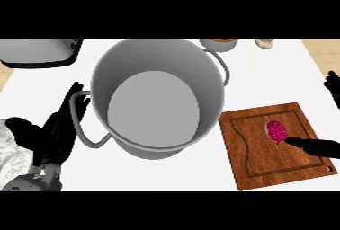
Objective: Pick the cupcake from the cutting board and place it in the pot
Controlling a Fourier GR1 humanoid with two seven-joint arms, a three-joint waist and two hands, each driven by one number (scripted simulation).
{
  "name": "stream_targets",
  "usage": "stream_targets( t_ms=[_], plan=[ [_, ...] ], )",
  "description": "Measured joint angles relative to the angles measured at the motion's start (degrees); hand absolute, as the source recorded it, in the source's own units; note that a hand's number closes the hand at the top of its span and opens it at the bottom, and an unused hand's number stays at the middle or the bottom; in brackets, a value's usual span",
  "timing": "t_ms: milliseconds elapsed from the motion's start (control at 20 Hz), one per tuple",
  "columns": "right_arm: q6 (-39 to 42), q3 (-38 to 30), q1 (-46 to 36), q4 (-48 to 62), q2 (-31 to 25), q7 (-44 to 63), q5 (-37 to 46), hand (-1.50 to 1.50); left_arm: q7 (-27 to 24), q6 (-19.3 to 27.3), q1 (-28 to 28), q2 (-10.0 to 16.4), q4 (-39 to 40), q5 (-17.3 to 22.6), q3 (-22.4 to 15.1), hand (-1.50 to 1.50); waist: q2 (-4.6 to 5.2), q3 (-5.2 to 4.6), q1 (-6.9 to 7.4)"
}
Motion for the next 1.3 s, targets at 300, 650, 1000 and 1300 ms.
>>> stream_targets(
  t_ms=[300, 650, 1000, 1300],
  plan=[
    [-0.52, -3.45, 11.85, -11.19, -9.18, 5.41, 5.35, -1.5, 1.66, -0.6, -0.99, -0.14, -0.4, 0.07, 0.57, 0.0, -0.01, -0.07, 0.1],
    [7.7, -8.63, 17.18, -23.25, -22.05, 22.23, 5.04, -1.5, 2.38, -1.34, -2.03, -0.99, -0.1, -0.43, 0.36, 0.0, 0.15, -0.12, 0.85],
    [16.07, -9.17, 13.63, -27.5, -27.57, 40.31, 1.18, -1.5, 3.52, -2.05, -3.17, -2.05, -0.15, -1.5, 0.26, 0.0, 0.45, -0.05, 2.29],
    [19.58, -4.89, 8.03, -26.46, -24.16, 49.47, 3.12, -1.5, 3.57, -3.12, -3.85, -3.85, 1.04, -3.08, 0.88, 0.0, 0.54, 0.01, 2.75]
  ],
)
